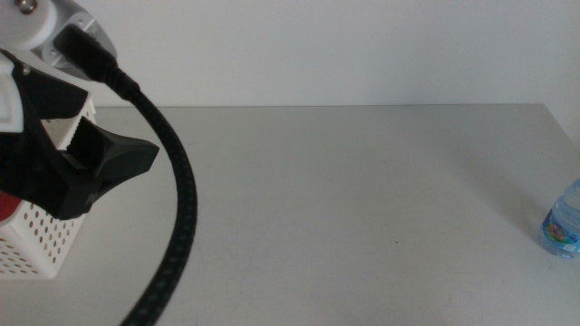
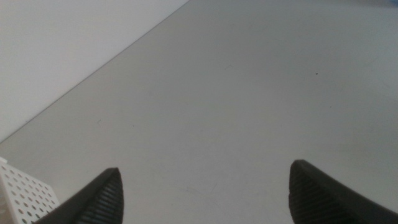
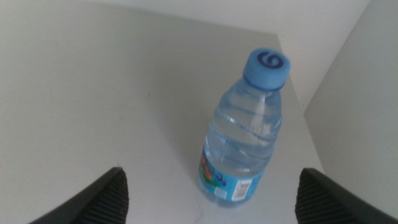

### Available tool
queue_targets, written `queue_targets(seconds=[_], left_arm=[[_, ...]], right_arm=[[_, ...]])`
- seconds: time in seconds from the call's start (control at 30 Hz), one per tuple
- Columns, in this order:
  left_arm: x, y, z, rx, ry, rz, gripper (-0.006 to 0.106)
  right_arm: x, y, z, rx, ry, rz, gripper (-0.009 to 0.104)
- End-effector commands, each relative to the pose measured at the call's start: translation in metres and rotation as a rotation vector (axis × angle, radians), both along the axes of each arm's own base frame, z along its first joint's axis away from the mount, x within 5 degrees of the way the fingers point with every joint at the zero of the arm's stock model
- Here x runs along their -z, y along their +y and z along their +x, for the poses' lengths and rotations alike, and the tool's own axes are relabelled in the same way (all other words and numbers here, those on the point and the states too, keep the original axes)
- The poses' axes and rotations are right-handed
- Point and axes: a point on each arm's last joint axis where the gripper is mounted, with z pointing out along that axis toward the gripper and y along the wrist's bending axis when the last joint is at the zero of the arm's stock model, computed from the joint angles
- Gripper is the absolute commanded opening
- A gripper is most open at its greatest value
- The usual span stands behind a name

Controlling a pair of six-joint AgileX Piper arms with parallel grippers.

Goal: Use arms to grab the bottles and put them into the dustbin to the left of the table.

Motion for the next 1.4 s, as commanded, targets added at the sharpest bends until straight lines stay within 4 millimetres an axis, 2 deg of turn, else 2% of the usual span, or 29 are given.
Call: queue_targets(seconds=[0.0,0.13,0.3,0.6,0.77,0.93,1.37], left_arm=[[-0.015,-0.001,-0.002,0.007,-0.079,-0.058,0.088],[-0.015,-0.001,-0.002,0.007,-0.079,-0.058,0.088],[-0.015,-0.001,-0.002,0.008,-0.079,-0.057,0.088],[-0.015,-0.001,-0.002,0.008,-0.079,-0.057,0.088],[-0.015,-0.001,-0.002,0.008,-0.079,-0.057,0.088],[-0.015,-0.001,-0.002,0.008,-0.079,-0.057,0.088],[-0.015,-0.001,-0.002,0.007,-0.079,-0.058,0.088]], right_arm=[[-0.011,-0.002,0.004,0.047,-0.213,0.082,0.085],[0.002,-0.003,-0.001,0.085,-0.330,0.217,0.085],[0.014,-0.003,-0.006,0.091,-0.342,0.233,0.085],[0.013,-0.003,-0.006,0.095,-0.358,0.239,0.085],[0.013,-0.007,-0.001,0.143,-0.396,0.321,0.085],[0.025,-0.009,0.015,0.149,-0.324,0.242,0.085],[0.037,-0.017,0.046,0.139,-0.419,-0.006,0.085]])
